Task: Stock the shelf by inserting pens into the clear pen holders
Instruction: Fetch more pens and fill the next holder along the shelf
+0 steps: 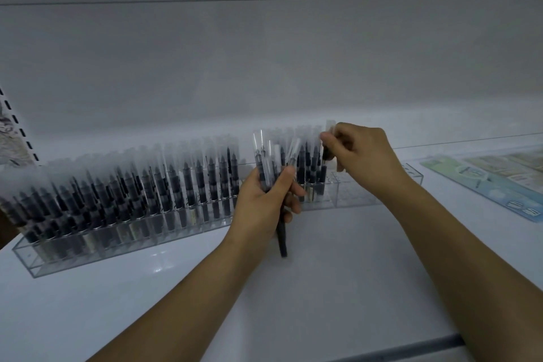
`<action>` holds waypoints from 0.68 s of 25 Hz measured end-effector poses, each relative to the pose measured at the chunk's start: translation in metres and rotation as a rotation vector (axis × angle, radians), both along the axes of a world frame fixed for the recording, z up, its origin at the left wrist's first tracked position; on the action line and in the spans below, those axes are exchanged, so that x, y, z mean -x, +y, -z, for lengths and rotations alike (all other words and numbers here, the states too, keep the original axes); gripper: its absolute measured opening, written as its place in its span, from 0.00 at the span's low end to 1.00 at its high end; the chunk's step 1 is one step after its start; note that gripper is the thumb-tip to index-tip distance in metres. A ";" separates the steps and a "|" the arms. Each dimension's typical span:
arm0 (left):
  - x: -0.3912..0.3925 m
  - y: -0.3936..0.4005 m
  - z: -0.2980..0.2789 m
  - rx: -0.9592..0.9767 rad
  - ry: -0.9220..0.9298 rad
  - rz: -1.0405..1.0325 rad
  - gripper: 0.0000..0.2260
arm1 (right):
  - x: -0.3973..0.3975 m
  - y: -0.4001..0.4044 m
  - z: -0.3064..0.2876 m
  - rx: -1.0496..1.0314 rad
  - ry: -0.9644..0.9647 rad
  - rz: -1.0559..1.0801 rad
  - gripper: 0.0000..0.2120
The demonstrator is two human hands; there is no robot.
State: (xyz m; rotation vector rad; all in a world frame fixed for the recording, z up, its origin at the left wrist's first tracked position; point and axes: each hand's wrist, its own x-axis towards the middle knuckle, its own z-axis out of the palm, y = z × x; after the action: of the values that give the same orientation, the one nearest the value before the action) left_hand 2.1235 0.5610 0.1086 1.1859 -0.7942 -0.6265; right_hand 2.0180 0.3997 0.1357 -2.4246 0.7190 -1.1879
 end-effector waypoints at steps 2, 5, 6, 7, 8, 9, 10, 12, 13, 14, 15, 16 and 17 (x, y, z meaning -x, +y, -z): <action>0.000 0.000 0.001 0.003 0.004 0.009 0.06 | 0.002 -0.002 -0.003 0.060 0.063 0.024 0.18; 0.001 -0.001 0.002 -0.012 -0.013 0.017 0.07 | 0.004 0.005 -0.003 0.097 0.143 -0.051 0.18; 0.002 -0.001 0.003 -0.014 -0.009 0.020 0.08 | 0.003 0.006 -0.001 0.091 0.166 -0.068 0.18; 0.002 -0.001 0.002 -0.014 0.000 0.020 0.08 | 0.003 0.006 -0.002 0.089 0.195 -0.062 0.19; 0.002 0.000 0.002 -0.014 0.011 0.020 0.09 | 0.003 0.005 -0.003 0.096 0.239 -0.025 0.22; 0.002 0.000 0.002 -0.012 0.018 0.021 0.09 | 0.005 0.006 -0.006 0.115 0.282 0.038 0.25; 0.002 0.000 0.002 -0.007 0.019 0.023 0.09 | 0.006 0.008 -0.009 0.134 0.285 0.108 0.29; 0.002 0.000 0.000 0.005 0.002 0.020 0.09 | 0.010 0.012 -0.013 0.097 0.088 0.156 0.31; 0.002 0.000 0.000 0.012 -0.016 0.017 0.09 | 0.011 0.016 -0.014 0.024 -0.035 0.080 0.30; 0.003 0.001 0.000 0.017 -0.040 0.015 0.09 | 0.012 0.023 -0.016 -0.064 -0.098 -0.050 0.27; 0.004 0.001 0.001 0.021 -0.068 0.017 0.10 | 0.011 0.031 -0.016 -0.134 -0.097 -0.179 0.24; 0.004 0.001 0.001 0.020 -0.094 0.022 0.10 | 0.008 0.036 -0.013 -0.167 -0.061 -0.270 0.20; 0.004 0.000 0.001 0.018 -0.113 0.027 0.10 | 0.004 0.038 -0.011 -0.172 -0.026 -0.329 0.17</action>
State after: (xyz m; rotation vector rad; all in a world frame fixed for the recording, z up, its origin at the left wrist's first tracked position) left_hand 2.1191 0.5613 0.1078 1.2042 -0.9107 -0.5770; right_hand 2.0144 0.4381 0.1464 -2.2688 0.3768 -0.9822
